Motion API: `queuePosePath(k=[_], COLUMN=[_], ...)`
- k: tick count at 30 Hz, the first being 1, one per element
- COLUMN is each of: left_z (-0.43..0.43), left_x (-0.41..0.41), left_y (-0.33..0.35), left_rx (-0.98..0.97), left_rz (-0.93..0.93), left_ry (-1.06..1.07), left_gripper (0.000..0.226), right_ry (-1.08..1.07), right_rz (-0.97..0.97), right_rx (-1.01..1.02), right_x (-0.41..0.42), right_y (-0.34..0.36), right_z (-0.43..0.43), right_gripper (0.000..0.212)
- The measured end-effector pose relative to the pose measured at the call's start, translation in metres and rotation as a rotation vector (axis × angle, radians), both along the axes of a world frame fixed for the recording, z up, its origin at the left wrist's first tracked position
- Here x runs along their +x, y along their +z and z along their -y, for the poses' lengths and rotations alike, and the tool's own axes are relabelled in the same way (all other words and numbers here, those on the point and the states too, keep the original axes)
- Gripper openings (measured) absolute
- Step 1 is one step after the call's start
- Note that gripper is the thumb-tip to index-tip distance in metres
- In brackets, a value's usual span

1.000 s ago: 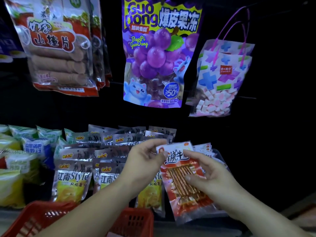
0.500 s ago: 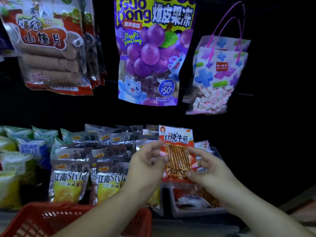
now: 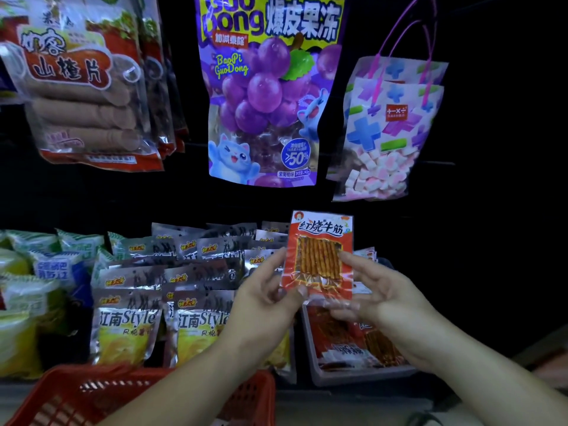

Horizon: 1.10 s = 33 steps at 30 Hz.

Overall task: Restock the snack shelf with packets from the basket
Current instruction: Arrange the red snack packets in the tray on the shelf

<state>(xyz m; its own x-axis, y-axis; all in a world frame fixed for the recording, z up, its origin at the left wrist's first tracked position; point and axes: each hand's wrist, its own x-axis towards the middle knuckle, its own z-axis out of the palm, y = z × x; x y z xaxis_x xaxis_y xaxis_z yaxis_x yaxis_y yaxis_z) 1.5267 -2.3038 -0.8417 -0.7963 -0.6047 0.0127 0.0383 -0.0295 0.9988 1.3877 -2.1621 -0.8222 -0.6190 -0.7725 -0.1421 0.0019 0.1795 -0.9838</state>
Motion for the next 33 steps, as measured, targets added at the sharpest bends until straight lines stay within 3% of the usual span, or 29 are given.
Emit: queuePosePath(k=[6, 9, 12, 13, 15, 16, 18, 19, 21, 23, 25, 28, 31, 33], left_z=[-0.001, 0.0, -0.001, -0.004, -0.011, -0.014, -0.021, -0.023, -0.025, -0.021, -0.014, -0.011, -0.018, -0.023], left_x=[0.002, -0.002, -0.002, -0.001, -0.001, -0.002, -0.002, -0.002, -0.002, -0.006, -0.01, -0.015, -0.022, -0.027], left_y=[-0.001, -0.003, -0.01, -0.012, -0.015, -0.015, -0.009, -0.009, -0.013, -0.021, -0.027, -0.027, -0.023, -0.013], left_rx=[0.012, 0.076, -0.142, -0.271, -0.562, -0.714, -0.907, -0.905, -0.701, -0.529, -0.52, -0.379, -0.441, -0.321], left_rz=[-0.028, -0.02, 0.061, 0.082, 0.1, 0.11, 0.098, 0.09, 0.047, 0.028, 0.082, 0.194, 0.26, 0.273], left_ry=[-0.042, 0.022, -0.022, -0.06, -0.115, -0.132, -0.18, -0.216, -0.214, -0.056, 0.066, 0.021, 0.051, 0.016], left_gripper=[0.062, 0.062, 0.064, 0.066, 0.067, 0.062, 0.039, 0.033, 0.03, 0.027, 0.034, 0.051, 0.062, 0.06], right_ry=[-0.015, -0.074, -0.125, -0.107, -0.025, -0.002, -0.029, -0.065, -0.151, -0.185, -0.147, -0.067, -0.001, 0.032], right_rz=[-0.051, -0.288, -0.52, -0.438, -0.09, 0.044, 0.131, 0.142, 0.149, 0.127, 0.044, -0.016, 0.024, 0.107], right_rx=[0.054, 0.169, 0.135, 0.052, -0.087, -0.121, -0.116, -0.1, -0.045, -0.02, 0.009, 0.003, -0.033, -0.066], right_x=[-0.002, 0.0, 0.002, 0.003, 0.008, 0.01, 0.008, 0.005, -0.001, -0.007, -0.008, -0.001, 0.006, 0.008], right_y=[-0.004, -0.006, -0.001, 0.0, 0.003, 0.004, 0.0, -0.003, -0.006, -0.011, -0.012, -0.007, -0.005, -0.002], right_z=[-0.005, -0.004, -0.005, -0.004, 0.002, 0.004, 0.006, 0.006, 0.003, 0.0, -0.002, -0.004, -0.003, 0.001], right_gripper=[0.077, 0.072, 0.057, 0.052, 0.044, 0.042, 0.036, 0.033, 0.035, 0.044, 0.05, 0.049, 0.04, 0.035])
